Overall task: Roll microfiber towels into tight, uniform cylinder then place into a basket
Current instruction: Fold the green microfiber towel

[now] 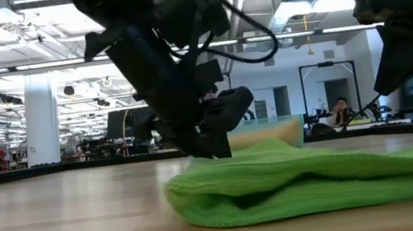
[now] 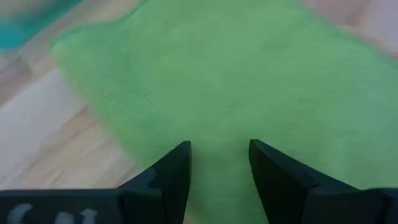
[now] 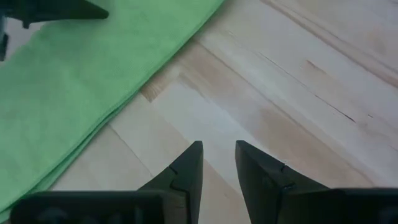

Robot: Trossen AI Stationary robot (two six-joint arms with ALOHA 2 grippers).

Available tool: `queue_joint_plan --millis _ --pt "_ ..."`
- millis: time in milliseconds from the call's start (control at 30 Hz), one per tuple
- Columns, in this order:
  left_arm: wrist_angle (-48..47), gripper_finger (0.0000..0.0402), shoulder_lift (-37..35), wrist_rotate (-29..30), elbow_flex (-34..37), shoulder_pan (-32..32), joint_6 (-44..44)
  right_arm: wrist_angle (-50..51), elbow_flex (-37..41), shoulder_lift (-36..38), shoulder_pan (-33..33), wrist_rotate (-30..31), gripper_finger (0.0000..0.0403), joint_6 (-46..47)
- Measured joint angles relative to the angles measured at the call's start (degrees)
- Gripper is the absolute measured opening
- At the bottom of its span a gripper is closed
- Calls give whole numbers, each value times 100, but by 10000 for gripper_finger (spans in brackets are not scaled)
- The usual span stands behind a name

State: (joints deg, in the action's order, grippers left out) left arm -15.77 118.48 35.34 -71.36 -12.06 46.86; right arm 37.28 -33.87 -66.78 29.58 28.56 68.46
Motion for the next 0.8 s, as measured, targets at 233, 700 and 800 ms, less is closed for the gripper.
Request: queue_joint_plan --millis 233,700,800 --pt "-56 155 -75 620 -556 -256 -1257 -499 0 0 -113 0 118 -973" --pt "-2792 155 -201 1083 -2049 -1810 -1841 -3700 0 0 591 -5 118 -4088" --pt "-2879 155 -198 783 -1941 -2038 -1403 -4415 0 -2 851 115 118 -4566"
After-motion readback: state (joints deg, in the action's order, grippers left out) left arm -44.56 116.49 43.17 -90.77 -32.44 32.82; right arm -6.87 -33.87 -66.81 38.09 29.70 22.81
